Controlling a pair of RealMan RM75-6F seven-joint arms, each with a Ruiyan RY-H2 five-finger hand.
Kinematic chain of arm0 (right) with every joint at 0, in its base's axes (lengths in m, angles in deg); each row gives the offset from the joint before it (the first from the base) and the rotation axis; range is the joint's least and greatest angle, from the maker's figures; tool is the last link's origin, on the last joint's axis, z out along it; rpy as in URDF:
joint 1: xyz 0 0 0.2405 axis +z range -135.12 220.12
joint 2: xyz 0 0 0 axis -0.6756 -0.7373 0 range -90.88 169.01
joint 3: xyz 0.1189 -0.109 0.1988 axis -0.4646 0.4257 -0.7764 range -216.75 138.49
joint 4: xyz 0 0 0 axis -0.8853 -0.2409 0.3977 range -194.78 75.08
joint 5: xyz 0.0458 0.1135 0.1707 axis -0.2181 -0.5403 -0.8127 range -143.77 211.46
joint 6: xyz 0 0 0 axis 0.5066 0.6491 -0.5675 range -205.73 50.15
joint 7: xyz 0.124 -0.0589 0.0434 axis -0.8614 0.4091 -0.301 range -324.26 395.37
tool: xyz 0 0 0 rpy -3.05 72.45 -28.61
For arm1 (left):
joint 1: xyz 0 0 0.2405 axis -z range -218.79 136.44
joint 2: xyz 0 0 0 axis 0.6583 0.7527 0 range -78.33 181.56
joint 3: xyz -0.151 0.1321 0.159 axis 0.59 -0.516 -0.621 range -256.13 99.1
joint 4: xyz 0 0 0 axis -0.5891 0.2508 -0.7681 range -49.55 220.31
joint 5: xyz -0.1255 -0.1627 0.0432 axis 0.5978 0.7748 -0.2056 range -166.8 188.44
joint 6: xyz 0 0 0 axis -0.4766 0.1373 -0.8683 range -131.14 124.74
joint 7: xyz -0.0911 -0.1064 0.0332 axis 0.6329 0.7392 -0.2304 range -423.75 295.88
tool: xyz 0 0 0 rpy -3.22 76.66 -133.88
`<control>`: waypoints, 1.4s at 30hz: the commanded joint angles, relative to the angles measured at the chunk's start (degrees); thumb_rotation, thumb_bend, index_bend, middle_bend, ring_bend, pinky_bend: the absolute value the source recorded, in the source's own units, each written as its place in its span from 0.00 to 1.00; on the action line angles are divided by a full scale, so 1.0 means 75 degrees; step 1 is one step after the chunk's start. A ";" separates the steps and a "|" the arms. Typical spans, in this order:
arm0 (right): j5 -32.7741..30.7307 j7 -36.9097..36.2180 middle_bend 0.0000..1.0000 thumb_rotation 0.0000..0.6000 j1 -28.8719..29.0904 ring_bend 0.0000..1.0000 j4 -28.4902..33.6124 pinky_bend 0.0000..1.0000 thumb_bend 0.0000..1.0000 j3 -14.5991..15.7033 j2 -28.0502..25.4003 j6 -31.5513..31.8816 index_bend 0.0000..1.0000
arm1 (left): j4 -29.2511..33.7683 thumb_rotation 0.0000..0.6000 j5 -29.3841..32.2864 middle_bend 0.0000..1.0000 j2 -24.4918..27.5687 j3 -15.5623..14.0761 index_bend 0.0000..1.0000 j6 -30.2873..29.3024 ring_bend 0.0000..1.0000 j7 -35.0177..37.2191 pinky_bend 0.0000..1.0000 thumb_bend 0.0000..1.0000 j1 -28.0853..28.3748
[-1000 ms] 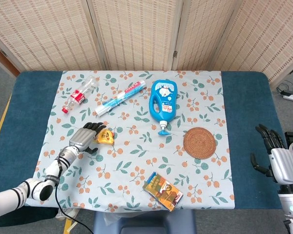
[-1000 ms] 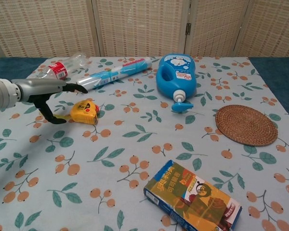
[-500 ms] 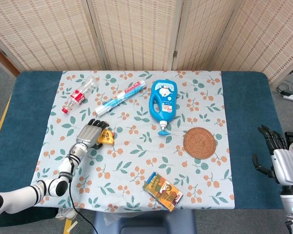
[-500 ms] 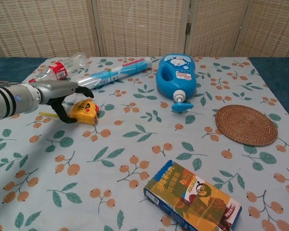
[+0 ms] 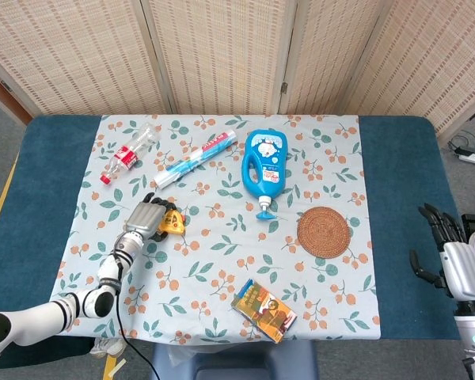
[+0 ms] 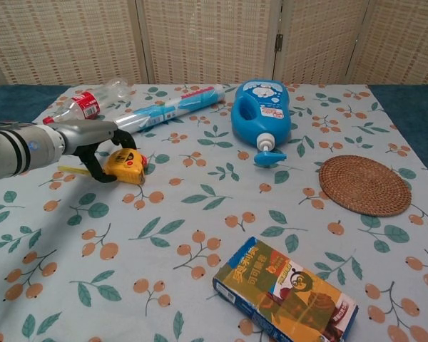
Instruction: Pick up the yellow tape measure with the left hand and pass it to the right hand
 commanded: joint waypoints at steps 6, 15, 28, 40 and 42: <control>0.0075 0.0050 0.08 1.00 0.0039 0.09 0.0124 0.00 0.54 -0.0038 -0.0019 0.0030 0.09 | -0.0123 1.00 -0.0386 0.47 -0.0197 0.0247 0.49 -0.0277 0.34 0.0864 0.03 0.39 -0.0202; 0.0471 0.0606 0.09 1.00 0.0685 0.09 0.0895 0.00 0.54 -0.0327 0.0087 -0.0336 0.09 | 0.0906 1.00 -0.0168 0.50 0.0222 0.0966 0.53 -0.0725 0.38 0.1650 0.06 0.39 -0.0415; -0.0615 0.2459 0.10 1.00 0.2544 0.09 0.1677 0.00 0.54 -0.1255 0.1718 -0.1931 0.13 | 0.3106 1.00 0.0867 0.50 0.0701 0.1636 0.52 -0.1406 0.38 0.1401 0.07 0.39 -0.0381; -0.1951 0.3517 0.10 1.00 0.3790 0.09 0.1049 0.00 0.54 -0.1740 0.3138 -0.2724 0.14 | 0.3611 1.00 0.1521 0.50 0.0502 0.1879 0.52 -0.1824 0.39 0.1138 0.08 0.39 -0.0073; -0.2182 0.3600 0.09 1.00 0.3960 0.09 0.0951 0.00 0.54 -0.1813 0.3278 -0.2845 0.14 | 0.3652 1.00 0.1633 0.50 0.0467 0.1920 0.52 -0.1839 0.39 0.1147 0.08 0.39 -0.0027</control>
